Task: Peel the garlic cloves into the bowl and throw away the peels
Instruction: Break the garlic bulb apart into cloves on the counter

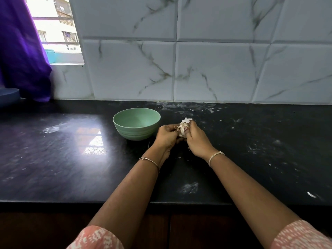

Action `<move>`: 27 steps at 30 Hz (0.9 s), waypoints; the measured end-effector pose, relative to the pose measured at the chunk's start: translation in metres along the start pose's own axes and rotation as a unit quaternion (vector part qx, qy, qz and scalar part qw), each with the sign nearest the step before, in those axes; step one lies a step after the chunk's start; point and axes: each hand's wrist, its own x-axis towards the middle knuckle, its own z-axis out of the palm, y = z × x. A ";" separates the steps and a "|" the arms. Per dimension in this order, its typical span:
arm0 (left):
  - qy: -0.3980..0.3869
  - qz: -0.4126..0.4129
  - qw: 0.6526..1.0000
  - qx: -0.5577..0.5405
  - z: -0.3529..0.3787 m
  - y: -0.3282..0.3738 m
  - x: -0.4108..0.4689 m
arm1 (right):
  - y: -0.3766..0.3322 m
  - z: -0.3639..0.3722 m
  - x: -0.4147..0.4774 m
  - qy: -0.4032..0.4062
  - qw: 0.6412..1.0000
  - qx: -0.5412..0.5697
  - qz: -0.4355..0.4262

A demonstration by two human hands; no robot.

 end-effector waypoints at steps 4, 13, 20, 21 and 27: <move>0.030 -0.007 0.999 -0.031 -0.003 0.003 0.000 | 0.000 -0.004 0.000 0.007 0.996 0.089 -0.006; 0.076 0.040 0.992 0.088 -0.005 0.002 0.003 | 0.003 -0.004 0.006 0.031 0.965 0.247 0.081; 0.123 0.099 0.922 0.354 -0.006 0.003 0.000 | 0.006 -0.004 0.008 0.056 0.952 0.286 0.090; 0.131 0.089 0.919 0.362 -0.008 0.005 -0.001 | 0.008 -0.005 0.010 0.077 0.949 0.294 0.091; 0.133 0.083 0.893 0.422 -0.013 0.007 -0.003 | 0.008 -0.014 0.010 0.061 0.906 0.393 0.144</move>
